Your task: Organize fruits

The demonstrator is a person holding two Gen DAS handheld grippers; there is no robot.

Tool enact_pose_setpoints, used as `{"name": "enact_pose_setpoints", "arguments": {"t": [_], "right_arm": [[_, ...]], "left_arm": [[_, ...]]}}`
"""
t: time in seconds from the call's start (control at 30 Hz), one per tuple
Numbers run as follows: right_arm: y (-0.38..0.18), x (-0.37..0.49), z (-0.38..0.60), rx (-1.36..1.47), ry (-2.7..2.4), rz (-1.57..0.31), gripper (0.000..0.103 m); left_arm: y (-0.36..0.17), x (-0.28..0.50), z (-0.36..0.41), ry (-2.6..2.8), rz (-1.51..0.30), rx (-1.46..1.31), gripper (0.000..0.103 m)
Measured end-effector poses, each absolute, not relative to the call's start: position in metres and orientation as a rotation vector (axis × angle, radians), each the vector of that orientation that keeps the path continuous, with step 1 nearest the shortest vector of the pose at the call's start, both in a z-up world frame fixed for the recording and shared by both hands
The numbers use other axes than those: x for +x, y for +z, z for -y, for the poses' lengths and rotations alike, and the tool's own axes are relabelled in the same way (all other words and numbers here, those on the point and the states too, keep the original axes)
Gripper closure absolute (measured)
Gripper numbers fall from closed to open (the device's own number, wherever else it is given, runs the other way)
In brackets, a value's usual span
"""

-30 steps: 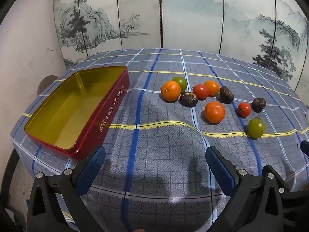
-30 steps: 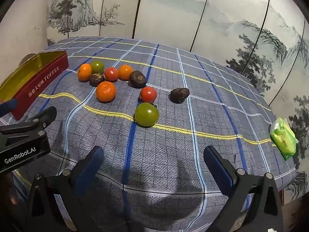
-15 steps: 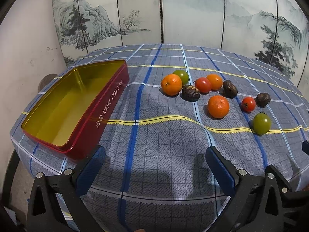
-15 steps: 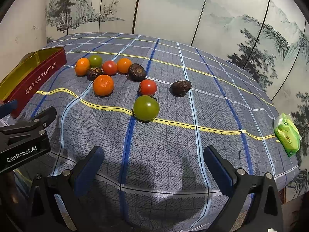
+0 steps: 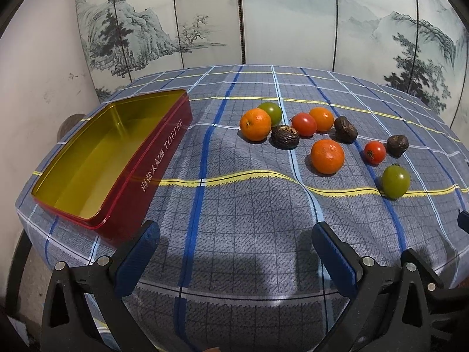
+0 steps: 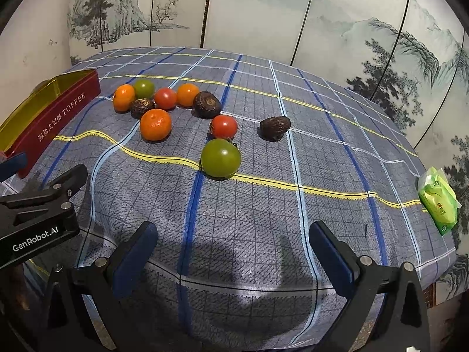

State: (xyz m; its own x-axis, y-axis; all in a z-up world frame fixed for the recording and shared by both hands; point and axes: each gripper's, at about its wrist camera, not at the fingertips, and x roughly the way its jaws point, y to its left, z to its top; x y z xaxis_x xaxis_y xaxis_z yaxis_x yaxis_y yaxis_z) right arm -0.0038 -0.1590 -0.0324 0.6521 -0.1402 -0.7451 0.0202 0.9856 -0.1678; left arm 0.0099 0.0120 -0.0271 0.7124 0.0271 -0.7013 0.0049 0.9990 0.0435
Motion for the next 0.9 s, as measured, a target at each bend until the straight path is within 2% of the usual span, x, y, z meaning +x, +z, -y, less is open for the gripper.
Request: {"name": "enact_pose_setpoints", "arguments": {"t": [0.9], "right_arm": [[-0.023,-0.010,0.170,-0.116,-0.107,-0.840,0.001]], "left_arm": [[-0.016,0.011,-0.013,-0.080,-0.740,0.004,0.000]]}}
